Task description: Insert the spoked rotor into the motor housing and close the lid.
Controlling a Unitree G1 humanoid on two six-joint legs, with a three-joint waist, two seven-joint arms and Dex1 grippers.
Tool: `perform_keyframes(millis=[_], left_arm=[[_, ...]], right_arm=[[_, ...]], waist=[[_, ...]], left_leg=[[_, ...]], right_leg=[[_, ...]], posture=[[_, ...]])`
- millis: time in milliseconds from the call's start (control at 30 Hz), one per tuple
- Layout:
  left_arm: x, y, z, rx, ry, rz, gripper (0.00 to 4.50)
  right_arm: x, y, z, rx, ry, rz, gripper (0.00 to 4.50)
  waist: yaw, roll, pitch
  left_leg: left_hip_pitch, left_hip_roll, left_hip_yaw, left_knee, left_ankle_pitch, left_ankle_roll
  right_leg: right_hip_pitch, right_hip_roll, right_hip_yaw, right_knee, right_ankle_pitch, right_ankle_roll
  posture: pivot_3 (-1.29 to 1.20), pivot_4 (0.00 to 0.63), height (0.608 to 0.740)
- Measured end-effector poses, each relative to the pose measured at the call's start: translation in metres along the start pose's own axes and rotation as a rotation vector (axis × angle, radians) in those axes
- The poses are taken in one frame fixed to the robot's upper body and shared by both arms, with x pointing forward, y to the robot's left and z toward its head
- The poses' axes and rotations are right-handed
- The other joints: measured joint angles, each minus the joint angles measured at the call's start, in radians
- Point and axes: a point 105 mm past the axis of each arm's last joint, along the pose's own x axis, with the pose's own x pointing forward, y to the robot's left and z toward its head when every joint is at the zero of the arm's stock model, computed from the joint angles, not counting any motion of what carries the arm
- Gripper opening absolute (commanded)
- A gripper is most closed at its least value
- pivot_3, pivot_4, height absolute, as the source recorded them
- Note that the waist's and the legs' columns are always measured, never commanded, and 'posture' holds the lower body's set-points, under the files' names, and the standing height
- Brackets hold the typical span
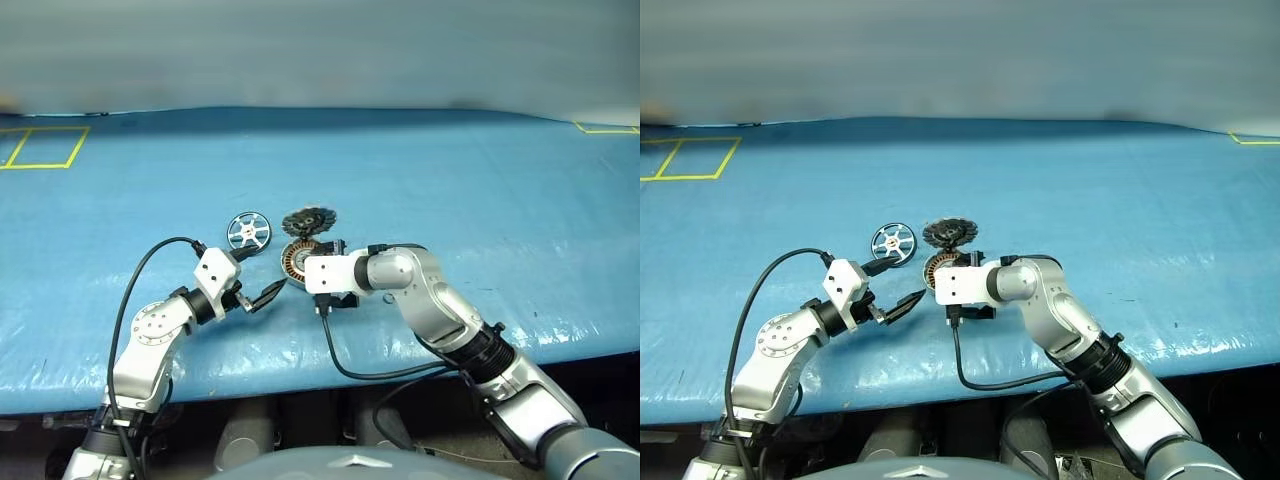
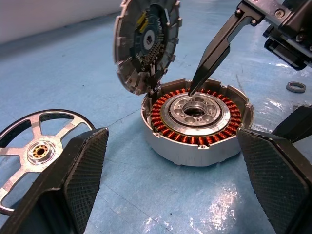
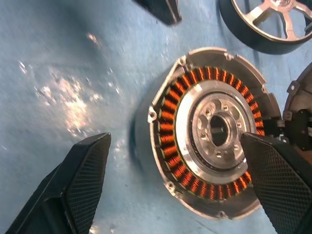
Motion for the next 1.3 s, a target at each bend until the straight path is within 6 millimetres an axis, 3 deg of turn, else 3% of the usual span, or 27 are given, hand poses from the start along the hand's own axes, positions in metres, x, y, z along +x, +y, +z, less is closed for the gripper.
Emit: perform_keyframes(millis=[100, 233, 400, 567, 833, 1067, 1167, 1267, 1300], left_arm=[[0.002, -0.003, 0.001, -0.007, -0.007, -0.010, 4.50], [0.006, -0.009, 0.001, -0.019, -0.017, -0.033, 4.50], [0.005, -0.009, 0.000, -0.019, -0.004, -0.058, 4.50], [0.007, -0.008, -0.001, -0.021, 0.001, -0.105, 4.50], [0.006, -0.010, -0.003, -0.011, -0.019, -0.164, 4.50], [0.006, -0.019, -0.007, -0.010, -0.038, -0.197, 4.50], [0.007, -0.020, -0.005, -0.005, -0.051, -0.200, 4.50], [0.008, -0.022, -0.005, -0.005, -0.052, -0.208, 4.50], [0.008, -0.022, -0.006, -0.004, -0.053, -0.208, 4.50]], right_arm=[[-0.010, 0.003, 0.011, 0.086, -0.091, -0.030, 4.48], [-0.032, -0.005, 0.005, 0.238, -0.139, -0.177, 4.48], [-0.061, 0.012, -0.027, 0.515, -0.132, -0.315, 4.48], [-0.083, 0.032, -0.066, 0.678, -0.007, -0.409, 4.48], [-0.078, 0.056, -0.089, 0.797, 0.072, -0.442, 4.48], [-0.071, 0.056, -0.095, 0.874, 0.046, -0.489, 4.48], [-0.069, 0.059, -0.096, 0.893, 0.043, -0.490, 3.90], [-0.070, 0.062, -0.096, 0.883, 0.055, -0.470, 2.93], [-0.071, 0.063, -0.096, 0.878, 0.062, -0.465, 2.93]], waist=[[0.001, 0.000, 0.000], [0.007, 0.000, 0.000], [0.012, 0.000, 0.000], [0.012, 0.001, 0.001], [0.009, 0.001, 0.001], [0.011, 0.000, 0.001], [0.011, 0.000, 0.000], [0.013, 0.000, 0.000], [0.014, 0.000, 0.000]], left_leg=[[0.000, 0.000, 0.000, 0.000, 0.000, 0.000], [0.000, 0.000, -0.001, 0.000, -0.001, 0.001], [-0.001, 0.000, -0.001, -0.001, -0.002, 0.002], [0.001, 0.001, -0.001, -0.001, -0.002, 0.002], [-0.001, 0.002, 0.000, -0.001, -0.002, 0.002], [0.000, 0.002, 0.000, -0.001, -0.002, 0.002], [0.000, 0.002, 0.000, -0.001, -0.002, 0.002], [0.000, 0.002, 0.000, -0.001, -0.002, 0.003], [0.000, 0.001, 0.000, -0.001, -0.002, 0.003]], right_leg=[[0.000, 0.000, 0.000, 0.000, 0.000, 0.000], [0.000, -0.001, 0.000, -0.001, 0.000, 0.000], [-0.001, -0.002, 0.000, -0.001, -0.001, 0.000], [-0.003, -0.002, 0.000, -0.001, -0.001, 0.000], [-0.005, -0.001, 0.000, 0.000, -0.002, -0.001], [-0.005, -0.001, 0.000, -0.001, -0.002, 0.000], [-0.005, -0.002, 0.000, -0.001, -0.002, 0.000], [-0.005, -0.002, 0.000, -0.001, -0.002, 0.000], [-0.005, -0.002, 0.000, -0.001, -0.002, 0.000]], posture=[[0.00, 0.150, 0.740], [0.00, 0.150, 0.740], [0.00, 0.150, 0.740], [0.00, 0.150, 0.740], [0.00, 0.150, 0.740], [0.00, 0.150, 0.740], [0.00, 0.150, 0.740], [0.00, 0.150, 0.740], [0.00, 0.150, 0.740]])
